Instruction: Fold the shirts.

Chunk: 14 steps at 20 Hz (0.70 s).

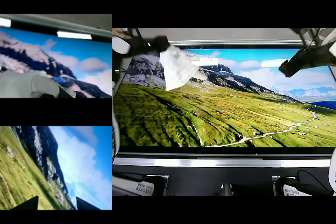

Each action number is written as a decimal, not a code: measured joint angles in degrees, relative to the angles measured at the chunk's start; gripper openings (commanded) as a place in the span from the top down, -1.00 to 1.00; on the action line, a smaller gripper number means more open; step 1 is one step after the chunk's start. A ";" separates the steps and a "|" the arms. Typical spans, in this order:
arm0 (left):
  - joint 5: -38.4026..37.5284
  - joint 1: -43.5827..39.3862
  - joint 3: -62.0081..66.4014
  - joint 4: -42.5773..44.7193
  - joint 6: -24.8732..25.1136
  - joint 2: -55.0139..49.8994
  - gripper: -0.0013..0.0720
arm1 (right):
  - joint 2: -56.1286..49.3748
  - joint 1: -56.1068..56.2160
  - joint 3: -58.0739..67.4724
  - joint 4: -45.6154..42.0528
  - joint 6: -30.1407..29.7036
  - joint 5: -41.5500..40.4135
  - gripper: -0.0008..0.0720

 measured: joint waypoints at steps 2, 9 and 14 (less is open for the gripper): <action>-1.92 -5.53 -0.81 -0.35 2.75 9.16 0.89 | 5.16 0.00 0.09 -0.28 -2.08 -3.19 -0.43; -8.02 -23.37 -15.39 8.57 -4.96 23.30 0.89 | 19.04 0.02 -0.37 -4.63 0.39 8.94 -0.83; -3.93 -30.34 -42.36 9.73 -16.17 21.97 0.89 | 18.34 0.02 -9.11 -5.51 3.26 21.55 -0.82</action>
